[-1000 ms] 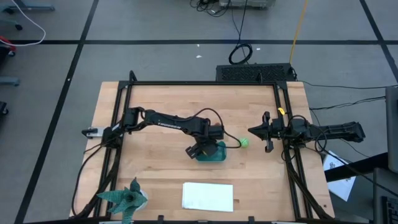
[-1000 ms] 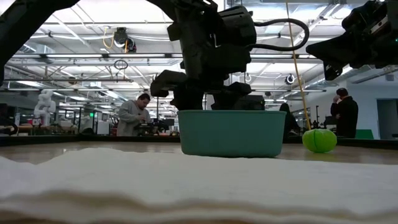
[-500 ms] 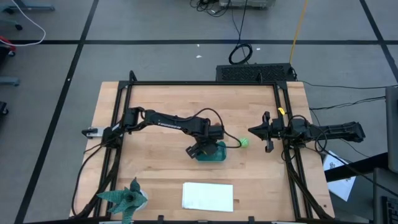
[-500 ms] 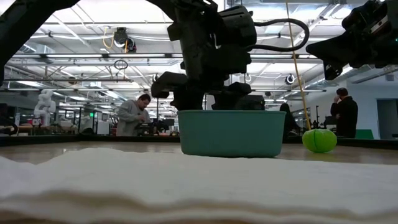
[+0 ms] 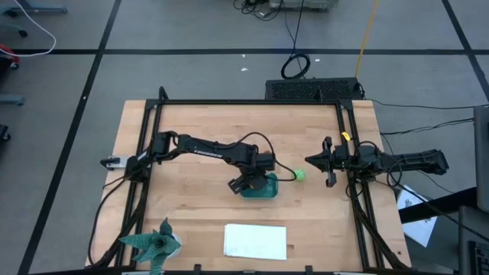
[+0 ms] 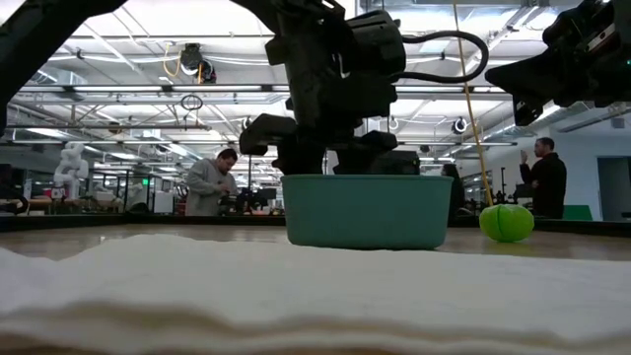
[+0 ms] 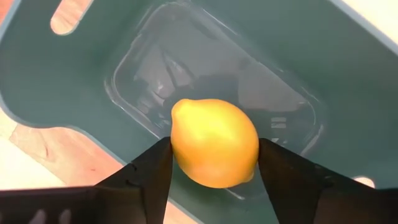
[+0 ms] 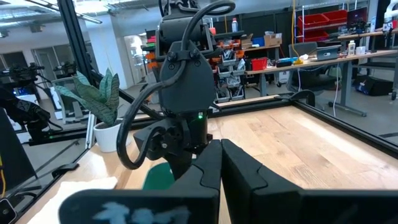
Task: Pick and placing Produce into tupperware
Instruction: Put the yellow lemon into the green bin, then put the top sliced green cabbage into the green bin
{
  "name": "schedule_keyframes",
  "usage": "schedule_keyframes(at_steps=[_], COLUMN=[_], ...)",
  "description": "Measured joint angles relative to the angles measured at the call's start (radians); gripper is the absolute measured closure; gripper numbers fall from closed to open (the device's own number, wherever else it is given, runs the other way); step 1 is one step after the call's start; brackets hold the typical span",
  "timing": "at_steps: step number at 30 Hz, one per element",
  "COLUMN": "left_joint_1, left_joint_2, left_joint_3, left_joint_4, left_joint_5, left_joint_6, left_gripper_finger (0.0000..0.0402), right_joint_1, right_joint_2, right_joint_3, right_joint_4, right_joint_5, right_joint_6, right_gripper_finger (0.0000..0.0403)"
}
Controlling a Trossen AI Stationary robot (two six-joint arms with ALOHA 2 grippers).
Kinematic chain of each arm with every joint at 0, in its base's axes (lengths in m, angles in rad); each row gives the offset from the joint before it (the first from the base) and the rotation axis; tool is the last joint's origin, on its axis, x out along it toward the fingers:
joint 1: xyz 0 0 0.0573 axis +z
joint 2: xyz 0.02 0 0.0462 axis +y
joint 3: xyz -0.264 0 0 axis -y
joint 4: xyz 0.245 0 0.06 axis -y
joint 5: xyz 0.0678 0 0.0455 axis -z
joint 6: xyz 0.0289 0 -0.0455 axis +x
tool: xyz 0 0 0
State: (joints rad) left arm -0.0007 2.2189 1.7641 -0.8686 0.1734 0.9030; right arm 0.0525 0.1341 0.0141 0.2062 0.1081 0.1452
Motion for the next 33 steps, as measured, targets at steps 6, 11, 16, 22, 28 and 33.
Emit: schedule_keyframes(at_steps=[6, 11, 16, 22, 28, 33], left_joint_1=[0.003, 0.003, -0.001, -0.004, -0.004, -0.004], left_joint_2=[0.000, 0.000, 0.000, 0.000, 0.000, 0.000], left_joint_3=[0.000, 0.000, 0.000, 0.007, 0.042, 0.096], left_joint_4=[0.001, 0.001, -0.001, -0.010, -0.030, -0.070], left_joint_5=[0.000, -0.028, -0.036, -0.057, -0.096, -0.105], left_joint_6=[-0.001, -0.007, -0.019, -0.022, -0.023, -0.034], left_gripper_finger=[0.0182, 0.0177, 0.0161, 0.0151, 0.0151, 0.0151], right_joint_1=[0.000, 0.000, 0.000, 0.000, 0.000, 0.000], right_joint_2=[0.000, 0.000, 0.000, 0.000, 0.000, 0.000], right_joint_3=[0.000, 0.000, 0.000, 0.000, 0.000, 0.000], right_joint_4=[0.000, 0.000, 0.000, 0.000, 0.000, 0.000], right_joint_5=[0.000, 0.000, 0.000, 0.000, 0.000, 0.000], right_joint_6=[0.000, 0.000, 0.008, 0.008, 0.008, 0.008], right_gripper_finger=[0.0403, 0.0403, 0.0403, 0.0403, 0.0403, 0.0403])
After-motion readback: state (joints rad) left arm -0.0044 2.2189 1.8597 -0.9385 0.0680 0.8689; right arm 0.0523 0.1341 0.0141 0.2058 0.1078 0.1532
